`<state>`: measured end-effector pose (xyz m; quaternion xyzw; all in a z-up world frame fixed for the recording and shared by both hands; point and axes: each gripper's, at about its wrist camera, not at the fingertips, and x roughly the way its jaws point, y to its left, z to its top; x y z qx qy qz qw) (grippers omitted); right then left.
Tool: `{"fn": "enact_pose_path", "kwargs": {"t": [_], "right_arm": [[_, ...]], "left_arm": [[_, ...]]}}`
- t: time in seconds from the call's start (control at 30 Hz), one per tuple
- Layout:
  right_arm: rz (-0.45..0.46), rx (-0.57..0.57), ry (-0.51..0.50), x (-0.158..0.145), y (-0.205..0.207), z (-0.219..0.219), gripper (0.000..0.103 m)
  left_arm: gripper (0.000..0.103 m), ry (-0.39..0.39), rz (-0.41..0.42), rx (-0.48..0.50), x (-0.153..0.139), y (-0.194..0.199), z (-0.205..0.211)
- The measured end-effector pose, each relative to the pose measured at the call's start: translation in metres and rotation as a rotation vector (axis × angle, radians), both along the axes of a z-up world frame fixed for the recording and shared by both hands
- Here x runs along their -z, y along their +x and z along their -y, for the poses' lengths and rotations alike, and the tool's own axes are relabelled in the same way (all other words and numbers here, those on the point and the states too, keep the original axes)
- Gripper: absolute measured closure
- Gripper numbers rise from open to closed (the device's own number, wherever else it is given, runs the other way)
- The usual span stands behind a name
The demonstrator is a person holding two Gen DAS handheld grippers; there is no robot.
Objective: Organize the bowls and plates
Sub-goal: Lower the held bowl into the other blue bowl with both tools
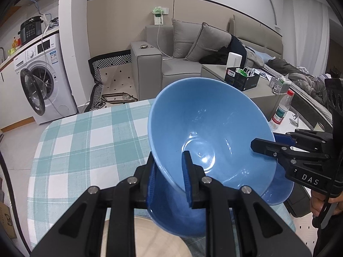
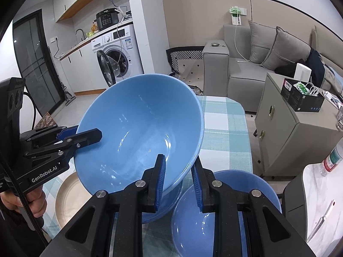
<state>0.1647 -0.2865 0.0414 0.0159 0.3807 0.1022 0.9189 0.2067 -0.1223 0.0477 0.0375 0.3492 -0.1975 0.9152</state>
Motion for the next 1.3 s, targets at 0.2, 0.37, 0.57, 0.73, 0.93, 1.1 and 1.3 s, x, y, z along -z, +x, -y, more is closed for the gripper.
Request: {"fn": "enact_pose_path", "kwargs": {"t": [0.2, 0.37, 0.57, 0.73, 0.93, 1.1, 1.3], "right_arm": [[-0.005, -0.006, -0.001, 0.001, -0.005, -0.005, 0.079], [-0.005, -0.008, -0.007, 0.002, -0.006, -0.007, 0.079], [-0.014, -0.014, -0.007, 0.008, -0.009, -0.009, 0.079], [-0.027, -0.021, -0.009, 0.014, -0.009, -0.010, 0.079], [-0.043, -0.026, -0.008, 0.024, -0.010, -0.014, 0.079], [-0.057, -0.031, -0.008, 0.031, -0.008, -0.017, 0.079], [-0.073, -0.033, -0.012, 0.038, -0.007, -0.020, 0.078]], "left_arm": [[0.083, 0.005, -0.002, -0.004, 0.003, -0.007, -0.002], [0.083, 0.013, -0.007, -0.008, 0.008, -0.011, -0.003], [0.082, 0.023, -0.020, -0.012, 0.014, -0.013, -0.002], [0.082, 0.024, -0.032, -0.016, 0.021, -0.015, -0.004], [0.082, 0.027, -0.048, -0.021, 0.030, -0.016, -0.007], [0.082, 0.030, -0.058, -0.026, 0.036, -0.017, -0.008], [0.082, 0.034, -0.071, -0.031, 0.043, -0.016, -0.009]]}}
